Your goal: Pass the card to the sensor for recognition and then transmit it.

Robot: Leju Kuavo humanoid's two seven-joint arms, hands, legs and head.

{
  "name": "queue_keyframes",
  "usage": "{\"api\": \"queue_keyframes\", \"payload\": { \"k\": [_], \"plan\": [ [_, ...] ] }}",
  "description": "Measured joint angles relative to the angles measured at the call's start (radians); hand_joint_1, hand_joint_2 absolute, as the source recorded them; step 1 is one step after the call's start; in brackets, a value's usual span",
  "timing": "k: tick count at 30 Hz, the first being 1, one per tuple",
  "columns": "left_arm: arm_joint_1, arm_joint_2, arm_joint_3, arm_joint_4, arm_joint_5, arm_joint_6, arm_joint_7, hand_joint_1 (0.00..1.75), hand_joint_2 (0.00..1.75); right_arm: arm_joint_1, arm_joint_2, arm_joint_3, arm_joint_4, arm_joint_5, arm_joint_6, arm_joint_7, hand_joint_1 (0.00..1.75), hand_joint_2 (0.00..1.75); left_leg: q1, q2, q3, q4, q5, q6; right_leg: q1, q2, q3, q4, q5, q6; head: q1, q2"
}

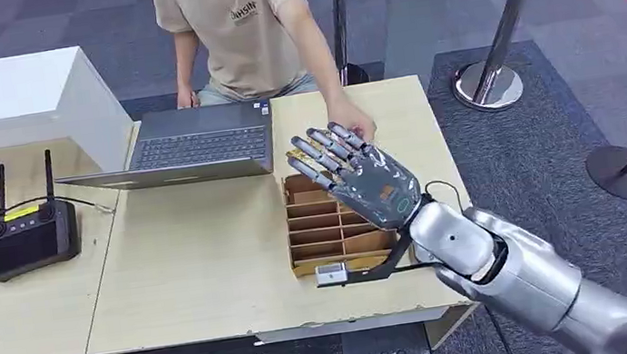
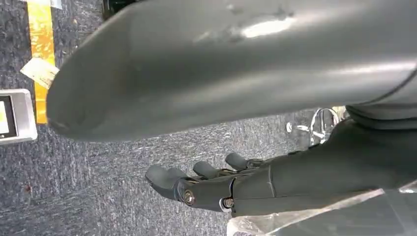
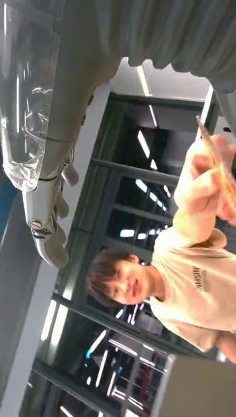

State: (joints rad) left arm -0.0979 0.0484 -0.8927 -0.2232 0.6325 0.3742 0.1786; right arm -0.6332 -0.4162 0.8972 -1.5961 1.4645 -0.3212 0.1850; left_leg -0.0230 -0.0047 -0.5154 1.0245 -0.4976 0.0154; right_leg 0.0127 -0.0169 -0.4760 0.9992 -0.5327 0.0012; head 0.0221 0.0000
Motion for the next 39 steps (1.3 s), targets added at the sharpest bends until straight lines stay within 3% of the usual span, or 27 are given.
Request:
{"api": "queue_keyframes", "payload": {
  "k": [8, 9, 10, 11, 39],
  "plan": [
    [0.0, 0.001, -0.011, 0.0, -0.001, -0.001, 0.005, 0.0, 0.0, -0.008, 0.011, 0.04, 0.055, -0.023, 0.002, 0.0, 0.0, 1.75, 0.0, 0.0, 0.0, 0.0, 0.0, 0.0, 0.0, 0.0, 0.0, 0.0, 0.0, 0.0, 0.0, 0.0],
    [0.0, 0.002, -0.014, 0.0, -0.001, -0.002, 0.005, 0.0, 0.0, -0.008, 0.012, 0.045, 0.06, -0.029, 0.003, 0.0, 0.12, 1.75, 0.0, 0.0, 0.0, 0.0, 0.0, 0.0, 0.0, 0.0, 0.0, 0.0, 0.0, 0.0, 0.0, 0.0],
    [0.0, 0.002, -0.016, 0.0, -0.001, -0.003, 0.005, 0.0, 0.0, -0.009, 0.013, 0.048, 0.066, -0.035, 0.002, 0.0, 1.55, 1.75, 0.0, 0.0, 0.0, 0.0, 0.0, 0.0, 0.0, 0.0, 0.0, 0.0, 0.0, 0.0, 0.0, 0.0],
    [0.0, 0.002, -0.018, 0.0, -0.001, -0.003, 0.005, 0.0, 0.0, -0.009, 0.014, 0.052, 0.074, -0.042, 0.002, 0.0, 1.75, 1.75, 0.0, 0.0, 0.0, 0.0, 0.0, 0.0, 0.0, 0.0, 0.0, 0.0, 0.0, 0.0, 0.0, 0.0],
    [0.001, 0.005, -0.045, 0.0, -0.009, -0.006, 0.0, 0.0, 0.0, -0.013, 0.035, 0.093, 0.164, -0.109, 0.011, -0.003, 1.75, 1.75, 0.0, 0.0, 0.0, 0.0, 0.0, 0.0, 0.0, 0.0, 0.0, 0.0, 0.0, 0.0, 0.0, 0.0]
  ]
}}
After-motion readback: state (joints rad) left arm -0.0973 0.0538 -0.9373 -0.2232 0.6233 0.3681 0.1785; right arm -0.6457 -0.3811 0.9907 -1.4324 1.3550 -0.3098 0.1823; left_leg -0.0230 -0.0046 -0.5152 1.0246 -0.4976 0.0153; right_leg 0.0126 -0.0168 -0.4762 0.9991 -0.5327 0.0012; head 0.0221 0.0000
